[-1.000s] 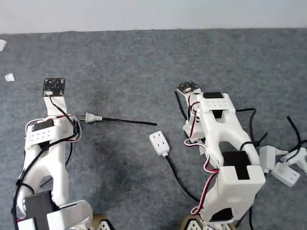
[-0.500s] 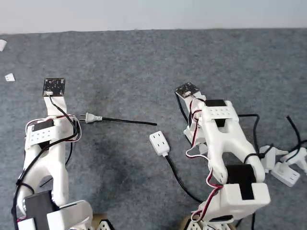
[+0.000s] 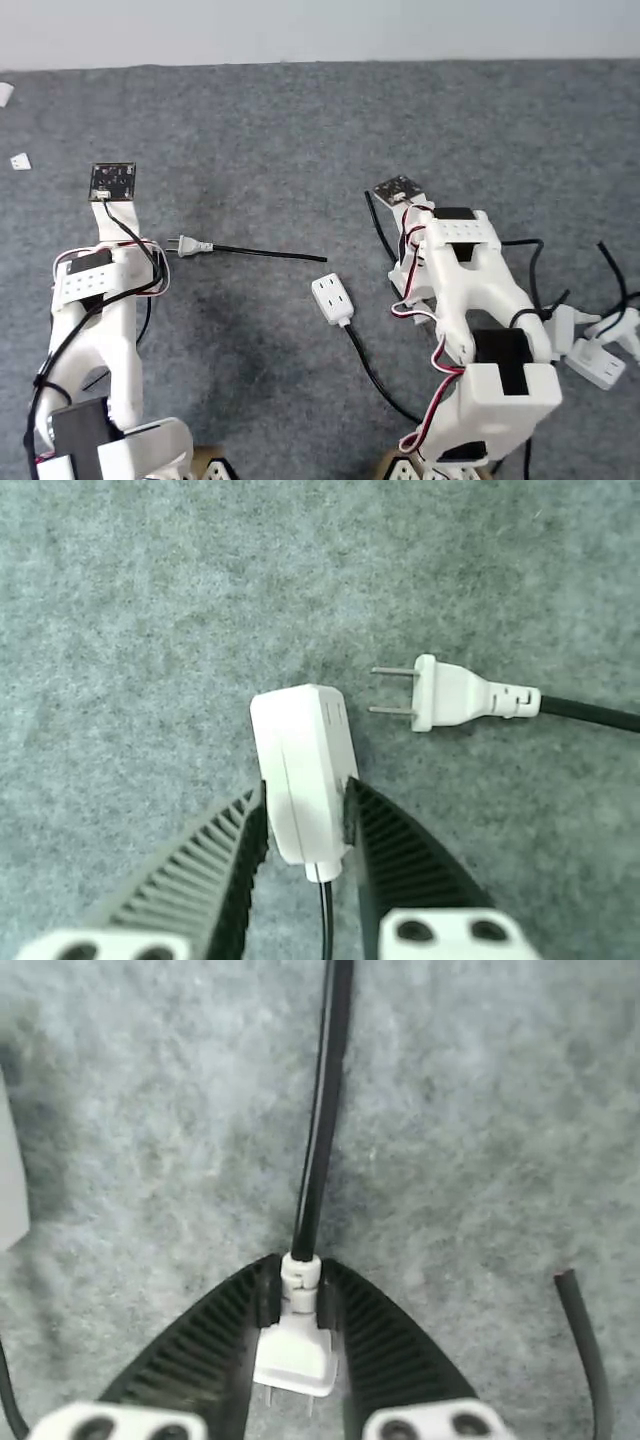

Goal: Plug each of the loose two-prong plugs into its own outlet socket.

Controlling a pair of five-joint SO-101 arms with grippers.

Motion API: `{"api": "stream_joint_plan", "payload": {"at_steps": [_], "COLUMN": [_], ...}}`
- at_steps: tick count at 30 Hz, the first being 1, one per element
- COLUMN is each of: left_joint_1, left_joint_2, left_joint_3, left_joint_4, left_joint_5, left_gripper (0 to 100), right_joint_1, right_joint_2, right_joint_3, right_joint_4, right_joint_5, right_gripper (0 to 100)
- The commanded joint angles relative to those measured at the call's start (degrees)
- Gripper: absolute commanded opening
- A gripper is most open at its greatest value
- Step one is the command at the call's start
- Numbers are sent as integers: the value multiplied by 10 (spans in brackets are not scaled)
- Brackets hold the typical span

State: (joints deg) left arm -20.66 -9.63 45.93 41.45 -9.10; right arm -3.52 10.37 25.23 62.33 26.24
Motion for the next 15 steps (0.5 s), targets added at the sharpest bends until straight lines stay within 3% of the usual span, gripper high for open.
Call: {"api": "stream_joint_plan", "payload": {"at_steps": [1,8,12,15], "left_joint_1": [18,45,47,47], "left_joint_2": [-3,29,130,202], "left_joint_3": [-24,-41,-142,-220], "left_joint_4": [18,40,120,187], "left_joint_5": [-7,-6,-8,-49], "left_gripper": [115,112,107,26], "right_joint_1": [3,-57,-127,-204], "right_joint_2": [-20,-215,-359,-439], "right_joint_3": [-24,-20,-26,-69], "right_joint_4": [15,113,151,176], "right_joint_5": [3,-50,-65,-76], "right_gripper": [9,9,8,8]}}
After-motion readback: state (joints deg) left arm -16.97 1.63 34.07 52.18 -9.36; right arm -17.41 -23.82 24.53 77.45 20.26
